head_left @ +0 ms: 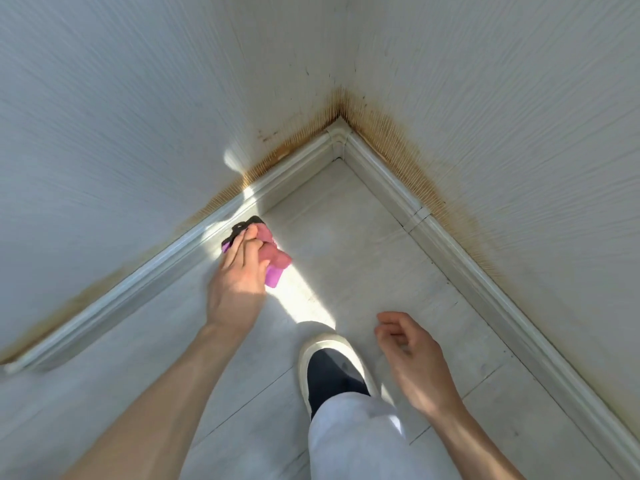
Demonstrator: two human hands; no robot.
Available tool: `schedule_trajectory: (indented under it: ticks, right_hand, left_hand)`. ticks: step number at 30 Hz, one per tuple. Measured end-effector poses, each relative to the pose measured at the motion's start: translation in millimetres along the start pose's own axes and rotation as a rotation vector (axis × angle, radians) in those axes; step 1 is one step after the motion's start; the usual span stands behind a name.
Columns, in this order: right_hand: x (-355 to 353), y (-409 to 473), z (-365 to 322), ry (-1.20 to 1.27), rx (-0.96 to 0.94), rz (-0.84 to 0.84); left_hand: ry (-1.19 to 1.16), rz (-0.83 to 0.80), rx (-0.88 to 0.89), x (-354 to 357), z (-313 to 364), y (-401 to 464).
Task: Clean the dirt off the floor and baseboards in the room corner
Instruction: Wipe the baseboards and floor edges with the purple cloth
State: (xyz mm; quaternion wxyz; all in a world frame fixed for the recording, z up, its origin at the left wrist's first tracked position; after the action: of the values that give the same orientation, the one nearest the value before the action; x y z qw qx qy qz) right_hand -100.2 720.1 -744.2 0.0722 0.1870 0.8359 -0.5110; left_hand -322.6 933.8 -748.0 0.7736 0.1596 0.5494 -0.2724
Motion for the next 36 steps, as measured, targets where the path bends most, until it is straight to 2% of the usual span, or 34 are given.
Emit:
schedule_trajectory:
  ticks: [3, 5, 7, 11, 13, 16, 20, 21, 23, 26, 30, 33, 36]
  right_hand:
    - [-2.6, 0.4, 1.6, 0.016, 0.007, 0.008]
    - [-0.3, -1.5, 2.4, 0.033, 0.010, 0.002]
    - [4.4, -1.5, 4.1, 0.022, 0.013, -0.022]
    - [2.1, -0.7, 8.1, 0.003, 0.008, -0.034]
    - [-1.7, -0.1, 9.3, 0.002, 0.011, -0.022]
    - [-5.8, 0.7, 11.4, 0.004, 0.019, -0.015]
    - [-2.1, 2.6, 5.7, 0.033, 0.010, -0.018]
    - [0.6, 1.9, 3.6, 0.036, 0.006, -0.023]
    - [4.0, -0.3, -1.1, 0.043, -0.005, -0.031]
    - [-1.8, 0.2, -3.1, 0.046, -0.004, -0.030]
    - [-10.3, -1.2, 2.9, 0.057, -0.002, -0.010]
    - [-10.3, -1.5, 10.1, 0.033, 0.018, -0.015]
    - [-12.0, -1.6, 8.6, 0.051, 0.013, -0.004]
  left_hand:
    - [0.043, 0.003, 0.032, 1.7, 5.7, 12.9]
    - [0.085, -0.012, 0.120, 0.3, 18.4, 36.0]
    - [0.019, -0.085, 0.176, -1.1, 39.5, 66.0]
    - [-0.043, -0.222, 0.181, 5.1, 83.2, 128.3]
    - [-0.065, -0.226, 0.147, 6.5, 99.8, 151.9]
    - [-0.358, -0.075, -0.106, 3.8, 101.0, 161.9]
    - [-1.154, 0.332, -0.619, 16.4, 96.4, 133.8]
    - [-1.318, 0.392, -0.712, 22.2, 97.7, 136.8]
    - [-1.479, 0.423, -0.833, 26.0, 101.7, 153.1]
    - [-1.530, 0.359, -0.906, 18.5, 106.2, 175.6]
    - [-1.532, 0.457, -0.884, -3.3, 109.4, 177.1]
    - [-1.418, 0.562, -0.761, -4.1, 105.6, 176.4]
    - [-1.314, 0.491, -0.800, 1.6, 110.3, 173.7]
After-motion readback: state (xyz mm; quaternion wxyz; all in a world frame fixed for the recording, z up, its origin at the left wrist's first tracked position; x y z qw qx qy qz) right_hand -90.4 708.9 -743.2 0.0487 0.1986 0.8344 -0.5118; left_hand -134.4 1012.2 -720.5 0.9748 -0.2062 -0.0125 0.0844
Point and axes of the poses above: each hand's wrist, its own y-axis towards the middle knuckle, its own x-axis out of the palm, z = x × y, the point moved 7 cm from there along y, towards the middle knuckle, and after that the axes turned 15 degrees about x, right-handed, at the moved point
